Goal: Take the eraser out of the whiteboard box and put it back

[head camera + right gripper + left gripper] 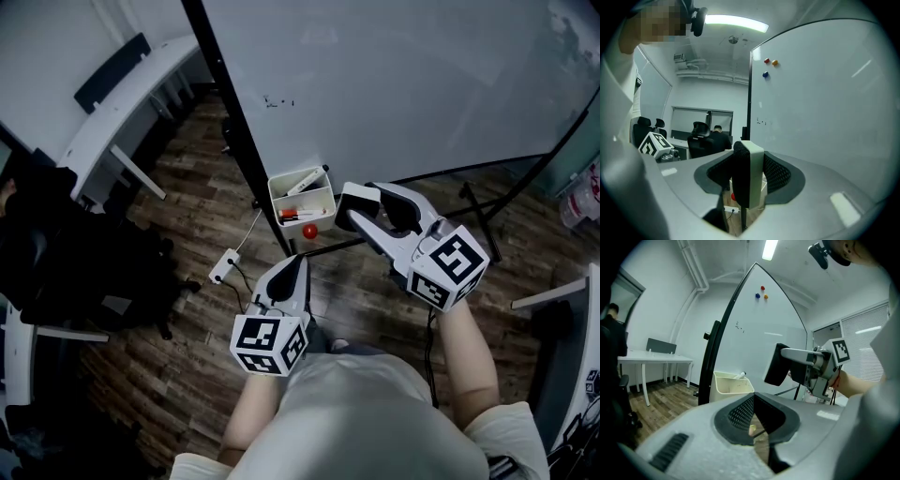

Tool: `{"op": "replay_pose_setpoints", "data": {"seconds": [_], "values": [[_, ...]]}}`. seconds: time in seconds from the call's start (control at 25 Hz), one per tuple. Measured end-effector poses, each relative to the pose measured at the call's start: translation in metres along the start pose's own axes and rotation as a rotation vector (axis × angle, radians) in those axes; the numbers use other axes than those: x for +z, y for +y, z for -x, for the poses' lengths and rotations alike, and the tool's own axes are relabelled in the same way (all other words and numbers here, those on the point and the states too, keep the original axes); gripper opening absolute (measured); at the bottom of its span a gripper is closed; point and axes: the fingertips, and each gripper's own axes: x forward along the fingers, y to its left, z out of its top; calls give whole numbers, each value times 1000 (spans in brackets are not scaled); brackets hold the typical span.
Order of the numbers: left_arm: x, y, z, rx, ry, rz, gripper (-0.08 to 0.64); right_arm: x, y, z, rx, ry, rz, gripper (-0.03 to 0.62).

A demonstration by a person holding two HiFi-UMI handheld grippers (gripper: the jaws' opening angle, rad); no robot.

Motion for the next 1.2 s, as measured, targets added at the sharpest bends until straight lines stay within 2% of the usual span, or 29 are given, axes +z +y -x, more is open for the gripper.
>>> {"op": "replay_pose_setpoints", "data": {"seconds": [0.24,0.76,1.2], "values": [[-1,-10,6,-5,-12,-8,3,-8,11,25,-83,6,25,195],[-9,-27,12,-20,-15,-11,3,-25,27,69,-207,-23,-28,195],[-10,-27,10,-30,-11,-17,3,-43,30,81,-242,-10,-82,195]]}}
